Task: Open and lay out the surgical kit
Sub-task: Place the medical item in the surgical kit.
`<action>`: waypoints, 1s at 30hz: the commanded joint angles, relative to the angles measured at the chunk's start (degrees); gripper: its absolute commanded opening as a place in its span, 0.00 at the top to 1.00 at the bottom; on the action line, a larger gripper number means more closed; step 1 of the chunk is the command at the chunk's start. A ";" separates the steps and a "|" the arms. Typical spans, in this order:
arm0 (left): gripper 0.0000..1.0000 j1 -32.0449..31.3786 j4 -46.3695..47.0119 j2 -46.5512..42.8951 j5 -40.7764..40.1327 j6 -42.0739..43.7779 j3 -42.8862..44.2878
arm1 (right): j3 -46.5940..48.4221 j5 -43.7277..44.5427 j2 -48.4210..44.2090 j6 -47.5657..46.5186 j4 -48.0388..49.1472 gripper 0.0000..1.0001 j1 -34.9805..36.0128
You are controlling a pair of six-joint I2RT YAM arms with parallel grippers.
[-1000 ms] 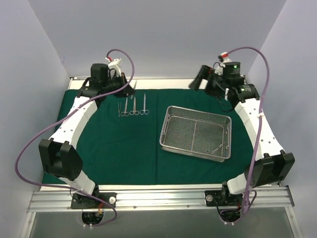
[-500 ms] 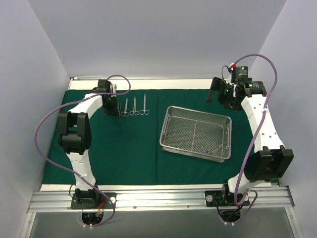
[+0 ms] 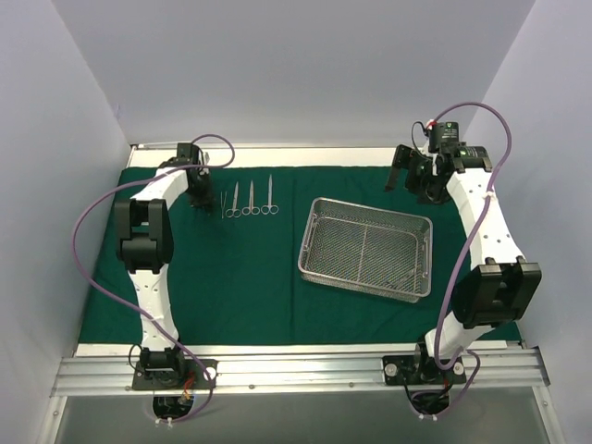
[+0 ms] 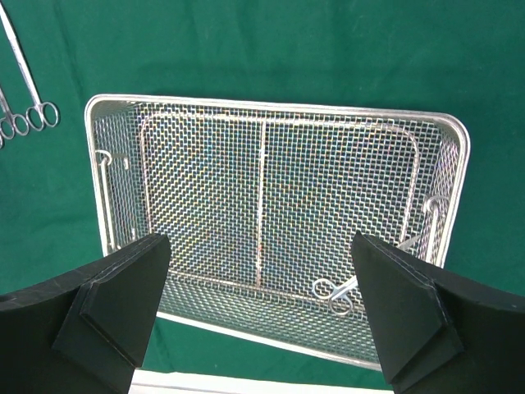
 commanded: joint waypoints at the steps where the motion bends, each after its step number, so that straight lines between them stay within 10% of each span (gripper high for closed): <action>1: 0.98 0.15 -0.59 2.12 1.18 -0.49 3.98 | 2.32 -0.27 1.48 -0.71 -1.12 0.00 -0.40; 30: 0.64 0.50 -2.62 2.83 -0.14 -0.32 2.31 | 2.68 4.63 4.13 -1.15 -1.66 0.00 0.12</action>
